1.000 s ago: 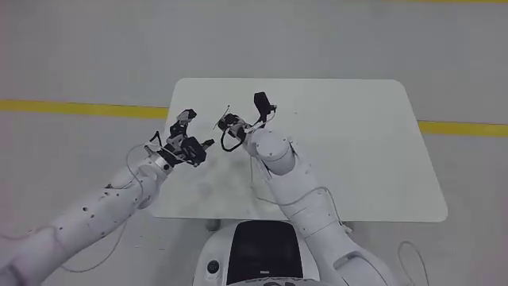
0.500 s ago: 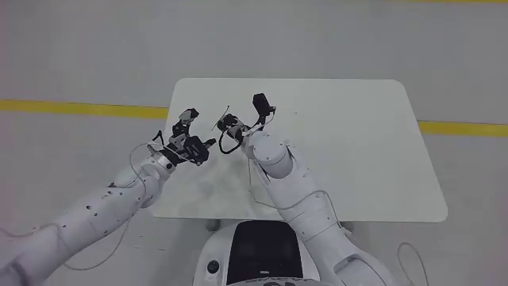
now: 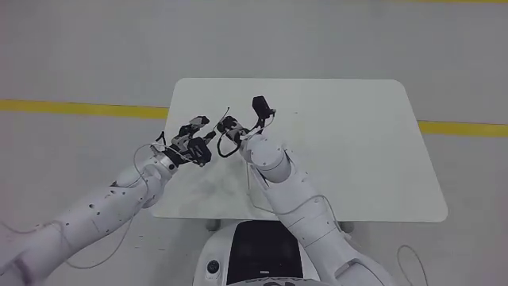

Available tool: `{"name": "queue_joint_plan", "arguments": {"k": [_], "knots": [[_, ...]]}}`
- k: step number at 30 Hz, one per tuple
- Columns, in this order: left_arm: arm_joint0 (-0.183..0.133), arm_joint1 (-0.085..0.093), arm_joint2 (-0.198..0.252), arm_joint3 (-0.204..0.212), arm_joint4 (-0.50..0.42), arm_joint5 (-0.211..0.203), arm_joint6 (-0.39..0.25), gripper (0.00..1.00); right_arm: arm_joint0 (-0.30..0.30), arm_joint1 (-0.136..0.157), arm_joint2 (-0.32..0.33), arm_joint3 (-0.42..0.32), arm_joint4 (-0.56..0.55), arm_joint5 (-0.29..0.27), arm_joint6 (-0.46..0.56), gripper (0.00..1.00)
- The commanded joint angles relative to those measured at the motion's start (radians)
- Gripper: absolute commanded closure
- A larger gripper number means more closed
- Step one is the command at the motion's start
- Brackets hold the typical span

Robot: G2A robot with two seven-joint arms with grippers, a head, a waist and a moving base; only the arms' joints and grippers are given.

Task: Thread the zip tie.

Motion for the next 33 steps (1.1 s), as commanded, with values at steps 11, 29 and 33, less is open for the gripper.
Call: {"name": "queue_joint_plan", "arguments": {"k": [11,29,33], "knots": [[-0.017,-0.004,0.025,0.003,0.0,-0.007,0.003,0.72,0.001,0.005,-0.018,0.001,0.022,0.0,-0.028,1.0],[-0.027,-0.007,0.037,0.008,0.0,-0.01,0.003,1.0,0.017,0.01,-0.034,0.02,0.033,0.002,-0.037,1.0],[-0.029,-0.008,0.041,0.009,0.0,-0.013,0.003,1.0,0.019,0.012,-0.036,0.022,0.035,0.002,-0.033,1.0]]}}
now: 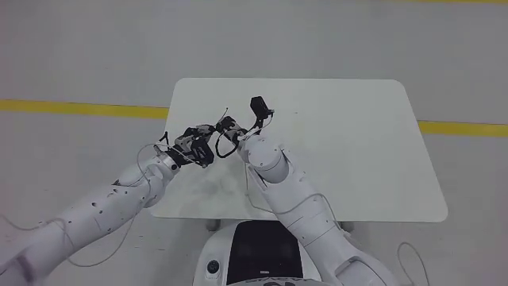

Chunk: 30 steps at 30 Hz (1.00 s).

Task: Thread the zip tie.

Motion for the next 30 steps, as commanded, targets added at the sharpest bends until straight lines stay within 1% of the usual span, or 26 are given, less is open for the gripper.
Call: {"name": "queue_joint_plan", "arguments": {"k": [1,3,4,5,6,11,16,19,21,22,30], "knots": [[-0.001,0.0,0.002,0.001,0.0,-0.001,0.0,1.0,0.001,0.001,0.0,0.001,0.002,0.0,0.001,1.0],[-0.001,-0.001,0.002,0.002,0.0,-0.001,0.0,1.0,0.003,0.002,0.0,0.003,0.003,0.0,0.003,1.0],[0.0,-0.001,0.002,0.003,0.0,-0.002,0.002,1.0,0.004,0.002,0.0,0.005,0.004,0.0,0.004,0.74],[0.001,-0.001,0.001,0.004,0.0,-0.002,0.003,1.0,0.004,0.003,0.001,0.006,0.006,0.0,0.005,0.04],[0.002,0.0,0.0,0.006,0.0,-0.003,0.005,1.0,0.005,0.003,0.002,0.006,0.007,0.0,0.006,0.0],[0.017,0.004,-0.025,0.011,-0.005,-0.019,0.022,1.0,-0.003,0.009,0.01,-0.009,0.006,0.0,0.007,0.0],[0.038,0.013,-0.061,0.022,-0.022,-0.048,0.06,1.0,-0.023,0.018,0.021,-0.041,-0.004,0.0,0.009,0.0],[0.052,0.019,-0.086,0.026,-0.056,-0.074,0.109,1.0,-0.033,0.023,0.025,-0.057,-0.005,0.0,0.011,0.0],[0.056,0.023,-0.096,0.026,-0.043,-0.095,0.155,1.0,-0.036,0.025,0.026,-0.06,-0.008,0.0,0.017,0.0],[0.058,0.024,-0.097,0.027,-0.04,-0.098,0.163,1.0,-0.036,0.025,0.026,-0.06,-0.008,0.0,0.017,0.0],[0.058,0.024,-0.097,0.027,-0.04,-0.098,0.163,1.0,-0.036,0.025,0.026,-0.06,-0.008,0.0,0.017,0.0]]}}
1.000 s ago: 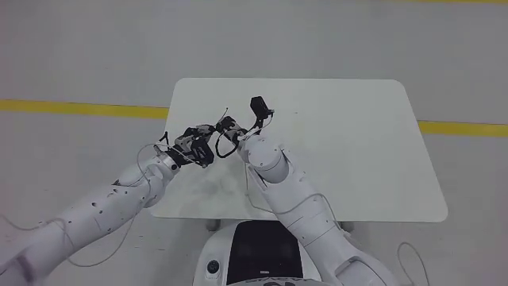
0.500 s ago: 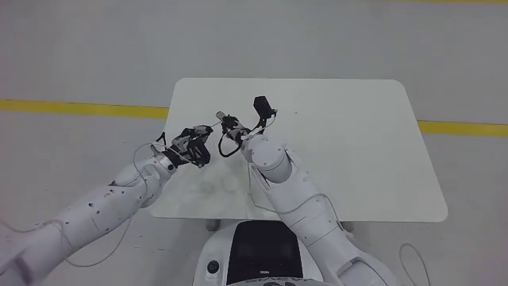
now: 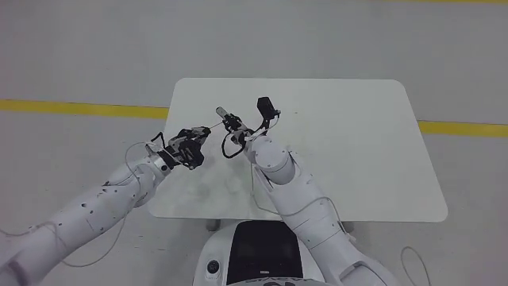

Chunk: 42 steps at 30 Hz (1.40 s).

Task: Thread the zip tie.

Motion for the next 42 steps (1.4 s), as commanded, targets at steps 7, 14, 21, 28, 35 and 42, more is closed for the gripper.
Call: {"name": "queue_joint_plan", "arguments": {"k": [7,14,21,28,35,42], "knots": [[0.0,0.0,0.0,0.0,0.0,0.0,0.0,1.0,0.0,0.0,0.0,0.0,0.0,0.0,0.0,0.0],[0.0,0.0,0.0,0.0,0.0,0.0,0.0,1.0,0.0,0.0,0.0,0.0,0.0,0.0,0.0,0.0],[0.0,0.0,0.0,0.0,0.0,0.0,0.0,1.0,0.0,0.0,0.0,0.0,0.0,0.0,0.0,0.0],[0.0,0.0,0.0,0.0,0.0,0.0,0.0,1.0,0.0,0.0,0.0,0.0,0.0,0.0,0.0,0.0],[0.0,0.0,0.0,0.0,0.0,0.0,0.0,1.0,-0.007,0.002,0.007,-0.009,0.002,-0.013,-0.007,0.0],[0.0,0.0,0.0,0.0,0.0,0.0,0.0,1.0,-0.072,0.033,0.07,-0.124,-0.016,-0.065,0.06,0.0]]}}
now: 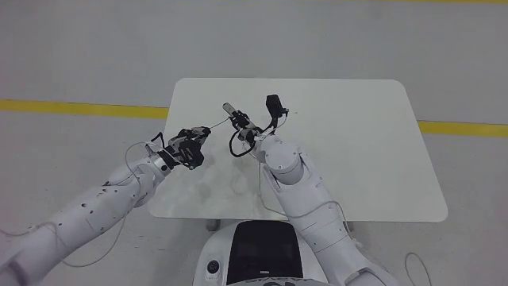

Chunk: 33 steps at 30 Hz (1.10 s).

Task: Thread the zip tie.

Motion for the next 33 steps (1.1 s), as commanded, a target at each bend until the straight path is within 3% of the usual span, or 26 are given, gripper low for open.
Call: {"name": "queue_joint_plan", "arguments": {"k": [1,7,10,16,19,22,27,28,29,33], "knots": [[0.0,0.0,0.0,0.0,0.0,0.0,0.0,1.0,-0.023,0.01,0.019,-0.04,-0.01,-0.006,0.024,0.0],[0.0,0.0,0.0,0.0,0.0,0.0,0.0,1.0,-0.087,0.036,0.083,-0.143,-0.021,-0.023,0.07,0.0],[0.0,0.0,0.0,0.0,0.0,0.0,0.0,1.0,-0.116,0.043,0.114,-0.186,-0.002,-0.03,0.043,0.0],[0.0,0.0,0.0,0.0,0.0,0.0,0.0,1.0,-0.118,0.043,0.115,-0.189,0.001,-0.03,0.037,0.0],[-0.002,-0.002,-0.014,0.001,-0.016,-0.039,-0.001,1.0,-0.118,0.043,0.115,-0.189,0.001,-0.03,0.037,0.0],[-0.011,0.003,-0.041,0.015,-0.047,-0.12,0.017,1.0,-0.118,0.043,0.115,-0.189,0.001,-0.03,0.037,0.0],[-0.034,0.022,-0.089,0.057,-0.086,-0.319,0.081,1.0,-0.118,0.043,0.115,-0.189,0.001,-0.03,0.037,0.0],[-0.039,0.025,-0.098,0.067,-0.087,-0.344,0.093,1.0,-0.118,0.043,0.115,-0.189,0.001,-0.03,0.037,0.0],[-0.041,0.028,-0.106,0.077,-0.107,-0.402,0.121,1.0,-0.118,0.043,0.115,-0.189,0.001,-0.03,0.037,0.0],[-0.059,0.033,-0.13,0.13,-0.146,-0.563,0.216,1.0,-0.118,0.043,0.115,-0.189,0.001,-0.03,0.037,0.0]]}}
